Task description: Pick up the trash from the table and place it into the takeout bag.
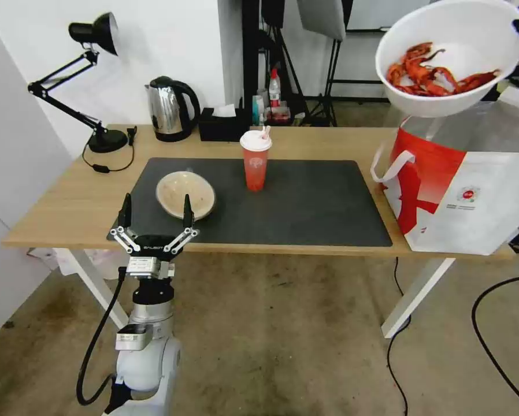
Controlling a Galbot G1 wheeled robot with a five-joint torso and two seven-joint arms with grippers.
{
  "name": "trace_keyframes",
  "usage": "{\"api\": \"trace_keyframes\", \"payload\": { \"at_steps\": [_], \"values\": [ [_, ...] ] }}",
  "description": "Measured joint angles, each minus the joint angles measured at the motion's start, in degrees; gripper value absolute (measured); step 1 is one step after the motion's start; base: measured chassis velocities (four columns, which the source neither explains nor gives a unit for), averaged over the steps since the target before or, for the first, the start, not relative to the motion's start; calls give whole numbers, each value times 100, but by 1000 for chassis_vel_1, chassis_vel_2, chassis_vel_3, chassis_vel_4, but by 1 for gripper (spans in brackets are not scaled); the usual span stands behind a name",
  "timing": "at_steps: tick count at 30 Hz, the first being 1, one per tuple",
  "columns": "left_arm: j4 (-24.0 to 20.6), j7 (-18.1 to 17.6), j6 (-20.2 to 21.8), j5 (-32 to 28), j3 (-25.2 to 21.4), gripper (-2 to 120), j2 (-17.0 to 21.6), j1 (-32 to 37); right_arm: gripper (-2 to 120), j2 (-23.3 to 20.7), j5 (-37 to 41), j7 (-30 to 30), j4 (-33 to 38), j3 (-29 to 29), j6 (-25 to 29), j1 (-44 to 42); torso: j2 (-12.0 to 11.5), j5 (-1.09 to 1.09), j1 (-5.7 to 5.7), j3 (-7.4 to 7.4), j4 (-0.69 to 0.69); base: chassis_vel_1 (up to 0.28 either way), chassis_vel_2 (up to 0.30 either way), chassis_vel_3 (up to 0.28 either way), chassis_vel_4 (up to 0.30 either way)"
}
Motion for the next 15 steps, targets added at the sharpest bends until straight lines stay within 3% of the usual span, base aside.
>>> {"api": "trace_keyframes", "payload": {
  "at_steps": [15],
  "values": [
    [-50,0,-2,-6,-1,100,2,7,0,-158,-931,-428,-280,341,172,-609,0,1,0,0,-1,0,0,0,0]
  ]
}}
